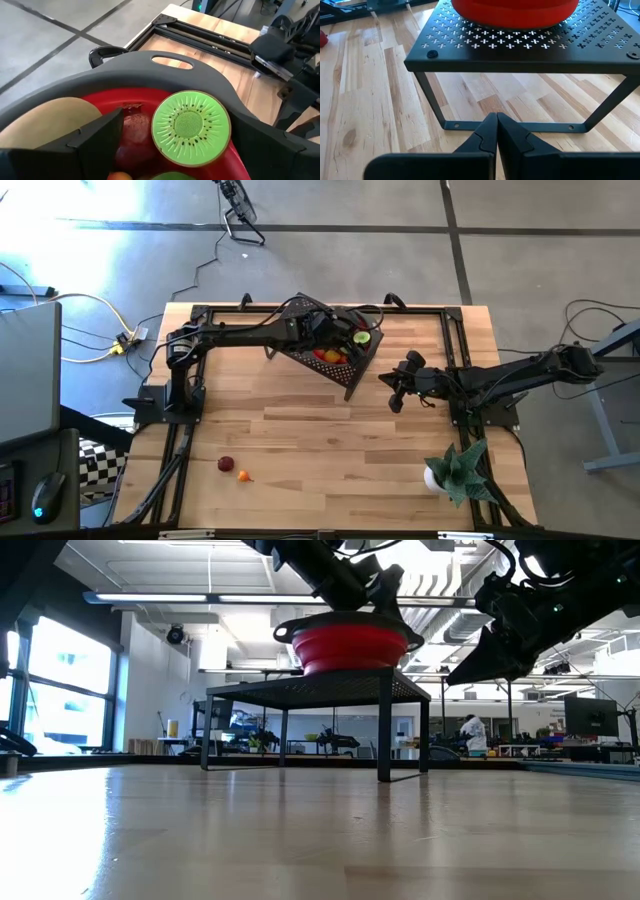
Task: Pick & Place Fruit
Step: Put the sliced kiwi into the strainer bowl on the shelf, then put the pomegranate into the strainer bowl on the shelf
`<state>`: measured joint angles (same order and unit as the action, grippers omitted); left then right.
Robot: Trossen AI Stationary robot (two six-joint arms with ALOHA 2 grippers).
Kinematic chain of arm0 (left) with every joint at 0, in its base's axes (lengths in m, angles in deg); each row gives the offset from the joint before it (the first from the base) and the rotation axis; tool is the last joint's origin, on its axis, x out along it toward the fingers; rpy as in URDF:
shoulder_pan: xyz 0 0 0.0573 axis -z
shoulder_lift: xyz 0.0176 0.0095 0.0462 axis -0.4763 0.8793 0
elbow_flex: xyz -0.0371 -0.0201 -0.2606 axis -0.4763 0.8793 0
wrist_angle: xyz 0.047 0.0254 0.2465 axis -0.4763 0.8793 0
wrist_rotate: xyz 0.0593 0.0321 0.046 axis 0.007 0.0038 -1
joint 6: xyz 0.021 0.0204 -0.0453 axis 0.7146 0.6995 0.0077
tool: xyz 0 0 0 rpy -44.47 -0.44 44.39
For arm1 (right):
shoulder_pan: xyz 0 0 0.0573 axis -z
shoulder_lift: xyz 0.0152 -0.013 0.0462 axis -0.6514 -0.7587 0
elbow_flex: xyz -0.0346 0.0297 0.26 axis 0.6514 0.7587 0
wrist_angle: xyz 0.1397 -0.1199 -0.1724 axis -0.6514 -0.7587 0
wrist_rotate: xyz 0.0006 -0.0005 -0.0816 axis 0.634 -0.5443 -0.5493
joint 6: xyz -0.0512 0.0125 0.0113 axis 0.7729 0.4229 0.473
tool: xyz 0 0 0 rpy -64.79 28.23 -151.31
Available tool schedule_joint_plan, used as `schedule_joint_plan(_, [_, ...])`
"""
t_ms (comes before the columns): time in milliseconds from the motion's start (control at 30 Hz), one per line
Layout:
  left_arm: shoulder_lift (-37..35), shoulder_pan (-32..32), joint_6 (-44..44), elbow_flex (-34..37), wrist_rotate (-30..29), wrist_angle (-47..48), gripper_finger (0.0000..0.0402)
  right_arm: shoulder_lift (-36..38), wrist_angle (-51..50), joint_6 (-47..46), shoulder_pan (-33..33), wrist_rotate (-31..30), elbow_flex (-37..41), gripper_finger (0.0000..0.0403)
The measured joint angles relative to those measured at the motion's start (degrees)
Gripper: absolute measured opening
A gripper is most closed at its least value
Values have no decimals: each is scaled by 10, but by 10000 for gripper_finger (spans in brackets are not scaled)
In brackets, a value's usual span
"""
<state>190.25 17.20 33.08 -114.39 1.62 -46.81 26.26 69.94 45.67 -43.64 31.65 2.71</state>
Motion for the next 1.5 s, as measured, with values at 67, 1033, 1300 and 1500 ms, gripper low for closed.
schedule_joint_plan(67, [-1,0,14,0,0,1,347,0,2,0,0,0,0,2])
schedule_joint_plan(1033, [-68,27,51,0,-55,106,347,0,15,0,0,-2,0,2])
schedule_joint_plan(1300, [-75,31,-4,0,-107,174,347,0,15,0,0,-2,0,3])
schedule_joint_plan(1500, [-89,58,26,0,-109,174,347,0,15,0,0,-2,0,3])
